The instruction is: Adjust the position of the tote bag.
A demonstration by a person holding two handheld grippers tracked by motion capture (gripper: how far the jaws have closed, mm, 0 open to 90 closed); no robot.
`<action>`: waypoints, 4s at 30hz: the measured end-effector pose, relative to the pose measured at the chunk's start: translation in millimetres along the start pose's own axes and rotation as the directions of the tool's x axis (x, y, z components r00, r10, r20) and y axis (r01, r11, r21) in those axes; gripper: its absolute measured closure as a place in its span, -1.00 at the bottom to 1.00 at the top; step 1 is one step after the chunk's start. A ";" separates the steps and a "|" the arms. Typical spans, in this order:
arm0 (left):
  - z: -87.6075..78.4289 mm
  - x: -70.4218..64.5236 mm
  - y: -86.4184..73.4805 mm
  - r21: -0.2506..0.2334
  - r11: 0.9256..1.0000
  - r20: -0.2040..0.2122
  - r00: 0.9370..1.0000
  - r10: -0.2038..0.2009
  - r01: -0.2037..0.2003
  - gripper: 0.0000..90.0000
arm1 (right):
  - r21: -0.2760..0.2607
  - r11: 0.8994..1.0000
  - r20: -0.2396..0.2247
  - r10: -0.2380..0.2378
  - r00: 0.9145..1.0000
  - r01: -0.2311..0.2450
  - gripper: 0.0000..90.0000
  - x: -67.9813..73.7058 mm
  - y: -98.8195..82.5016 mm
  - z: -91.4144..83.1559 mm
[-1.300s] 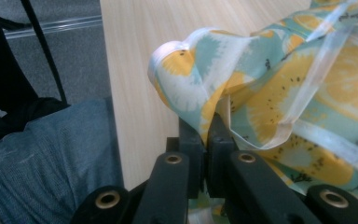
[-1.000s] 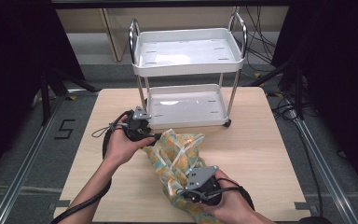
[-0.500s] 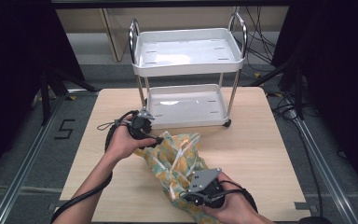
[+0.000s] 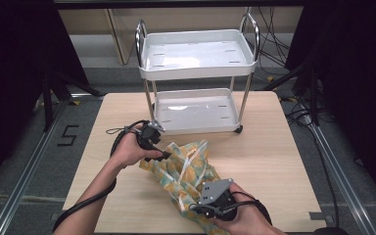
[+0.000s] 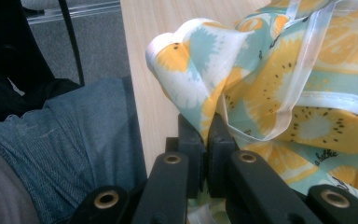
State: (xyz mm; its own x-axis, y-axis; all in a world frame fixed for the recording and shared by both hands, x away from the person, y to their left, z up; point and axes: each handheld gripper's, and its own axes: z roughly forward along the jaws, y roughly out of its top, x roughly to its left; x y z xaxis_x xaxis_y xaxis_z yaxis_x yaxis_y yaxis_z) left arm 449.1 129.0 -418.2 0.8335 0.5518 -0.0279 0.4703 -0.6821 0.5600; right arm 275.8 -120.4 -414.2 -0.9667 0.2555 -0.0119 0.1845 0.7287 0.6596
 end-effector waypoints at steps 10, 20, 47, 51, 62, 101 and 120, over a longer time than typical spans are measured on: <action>8.9 -5.5 -4.8 0.057 0.996 0.096 0.993 0.066 -0.072 -0.30 | -0.005 1.000 0.010 -0.013 1.000 0.013 0.96 -1.0 -0.4 -2.7; 12.5 -3.2 -6.6 0.023 0.998 0.015 0.998 0.062 -0.063 -0.25 | 0.001 1.000 -0.003 -0.015 1.000 0.015 0.96 -0.7 0.0 -1.3; -19.3 3.3 -6.0 -0.053 0.999 0.010 1.000 0.009 -0.009 0.97 | 0.012 1.000 0.021 -0.013 1.000 0.013 0.96 -6.2 -14.4 -13.9; -34.6 1.1 -18.9 -0.040 0.999 -0.010 1.000 -0.016 0.016 0.97 | 0.021 0.999 0.035 0.036 0.999 -0.037 0.96 -10.5 -23.4 -23.2; -53.9 -22.1 -58.5 -0.068 0.993 0.010 0.996 -0.094 0.094 0.97 | 0.017 0.996 0.157 0.086 0.984 -0.090 0.96 -41.4 -45.3 -45.9; -55.1 -73.6 -105.9 -0.125 0.973 0.124 0.976 -0.179 0.195 0.97 | -0.116 0.989 0.183 0.111 0.977 -0.091 0.93 -63.4 -41.3 -81.5; -49.7 -64.4 -102.9 -0.107 0.977 0.093 0.980 -0.175 0.185 0.97 | -0.079 0.984 -0.042 0.154 0.987 -0.157 0.27 -54.2 -78.2 -91.2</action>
State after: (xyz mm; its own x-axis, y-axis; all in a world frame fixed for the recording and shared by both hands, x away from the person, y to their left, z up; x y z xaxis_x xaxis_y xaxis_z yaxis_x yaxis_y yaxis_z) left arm 332.6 187.6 -432.8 0.7616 0.6155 -0.2028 0.5825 -0.5131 0.6305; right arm 297.6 -249.2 -396.6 -0.9333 0.3380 0.1214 0.3195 0.6269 0.7106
